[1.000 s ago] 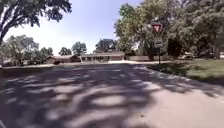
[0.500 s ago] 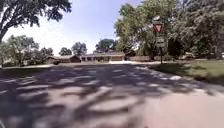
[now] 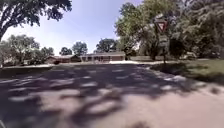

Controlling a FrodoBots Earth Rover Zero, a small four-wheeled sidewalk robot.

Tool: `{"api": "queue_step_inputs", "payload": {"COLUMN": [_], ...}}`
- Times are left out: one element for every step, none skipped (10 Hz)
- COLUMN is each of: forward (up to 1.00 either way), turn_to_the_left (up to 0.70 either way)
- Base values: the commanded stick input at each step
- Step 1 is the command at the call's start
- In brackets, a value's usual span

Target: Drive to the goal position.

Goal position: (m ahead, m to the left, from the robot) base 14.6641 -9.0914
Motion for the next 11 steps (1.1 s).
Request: {"api": "queue_step_inputs", "payload": {"forward": [0.50,0.50,0.50,0.54,0.69,0.70,0.70,0.70,0.70,0.70,0.70], "turn_to_the_left": [0.00,0.00,0.00,0.00,0.00,-0.35,-0.35,-0.35,-0.35,-0.35,-0.35]}}
